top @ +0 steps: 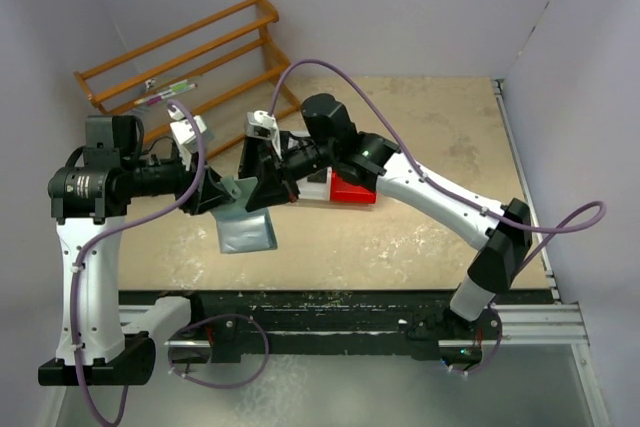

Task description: Take the credit cards out of the card holder

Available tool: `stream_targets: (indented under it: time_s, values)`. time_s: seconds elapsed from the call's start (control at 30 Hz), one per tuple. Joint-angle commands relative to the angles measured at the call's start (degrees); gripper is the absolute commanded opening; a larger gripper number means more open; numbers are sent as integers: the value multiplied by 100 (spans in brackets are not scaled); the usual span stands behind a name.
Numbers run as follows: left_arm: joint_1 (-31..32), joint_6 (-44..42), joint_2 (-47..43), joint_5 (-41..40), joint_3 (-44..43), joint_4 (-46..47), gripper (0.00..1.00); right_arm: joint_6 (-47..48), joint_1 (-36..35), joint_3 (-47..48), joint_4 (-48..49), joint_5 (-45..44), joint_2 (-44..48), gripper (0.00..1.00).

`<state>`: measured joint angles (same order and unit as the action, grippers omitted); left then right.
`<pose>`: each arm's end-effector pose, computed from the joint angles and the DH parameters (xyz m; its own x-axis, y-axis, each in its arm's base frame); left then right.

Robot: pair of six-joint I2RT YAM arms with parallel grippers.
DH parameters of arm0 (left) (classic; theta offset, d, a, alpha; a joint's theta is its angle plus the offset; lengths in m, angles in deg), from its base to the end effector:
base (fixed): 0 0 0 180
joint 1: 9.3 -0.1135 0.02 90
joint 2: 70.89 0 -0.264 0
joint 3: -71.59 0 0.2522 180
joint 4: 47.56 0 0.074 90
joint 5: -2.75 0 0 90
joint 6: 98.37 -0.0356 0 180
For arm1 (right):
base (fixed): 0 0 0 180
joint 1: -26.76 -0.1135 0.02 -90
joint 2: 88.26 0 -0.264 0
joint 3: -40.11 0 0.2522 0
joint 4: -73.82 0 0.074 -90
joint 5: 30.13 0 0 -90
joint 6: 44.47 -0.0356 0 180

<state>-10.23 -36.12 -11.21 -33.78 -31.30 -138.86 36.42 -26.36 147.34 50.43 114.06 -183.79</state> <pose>0.1346 -0.0264 0.4432 -0.4131 0.2705 -0.8696 0.8129 0.5400 -0.2182 0.2081 0.3255 0.4082 -0.2696 -0.2050 -0.9409 -0.9134 -0.2548 0.3173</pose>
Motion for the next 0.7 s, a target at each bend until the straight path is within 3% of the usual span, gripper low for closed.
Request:
stream_targets:
  time_s: [0.0,0.2,0.23,0.27,0.33,0.37,0.47,0.67]
  values:
    - [5,-540,46,501,-70,-451,43,-151,30,523,187,658,12,0]
    - [5,-566,18,658,-42,-571,10,-409,217,633,323,876,-135,0]
    - [5,-473,23,699,-32,-528,4,-442,234,625,375,850,-127,6]
    - [5,-344,40,726,-23,-430,0,-521,252,596,453,810,-106,21]
    - [5,20,40,797,-8,-185,0,-709,307,373,714,800,14,55]
    - [5,257,43,859,-2,4,0,-847,351,171,954,826,107,63]
    - [3,1050,-11,1366,81,368,0,-1248,459,-694,1825,975,506,70]
    - [5,2246,0,2068,38,1056,0,-1838,522,-2353,3032,1095,1215,71]
